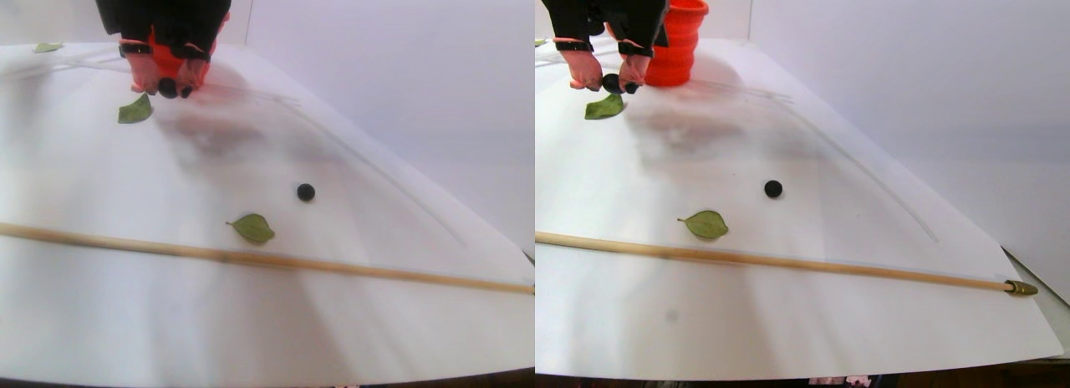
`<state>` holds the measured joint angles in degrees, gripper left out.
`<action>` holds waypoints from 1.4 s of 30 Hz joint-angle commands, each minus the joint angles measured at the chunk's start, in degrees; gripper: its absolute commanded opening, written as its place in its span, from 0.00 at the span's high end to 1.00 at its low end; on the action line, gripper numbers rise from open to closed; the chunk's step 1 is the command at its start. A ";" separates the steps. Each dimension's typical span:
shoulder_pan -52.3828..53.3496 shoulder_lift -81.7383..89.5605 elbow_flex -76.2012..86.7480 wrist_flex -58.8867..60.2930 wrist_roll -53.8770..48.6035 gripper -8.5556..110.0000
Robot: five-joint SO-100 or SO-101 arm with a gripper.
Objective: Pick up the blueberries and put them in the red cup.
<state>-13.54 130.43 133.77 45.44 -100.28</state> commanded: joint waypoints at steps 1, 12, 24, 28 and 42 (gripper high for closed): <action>-0.62 6.33 -2.99 1.76 0.35 0.84; -2.64 10.02 -5.10 5.45 1.58 0.84; -3.60 13.10 -6.50 8.00 1.58 0.84; -3.78 14.15 -7.12 8.26 1.23 0.84; -4.48 14.15 -10.90 5.27 -1.05 0.84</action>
<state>-17.49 139.13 126.74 51.24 -100.90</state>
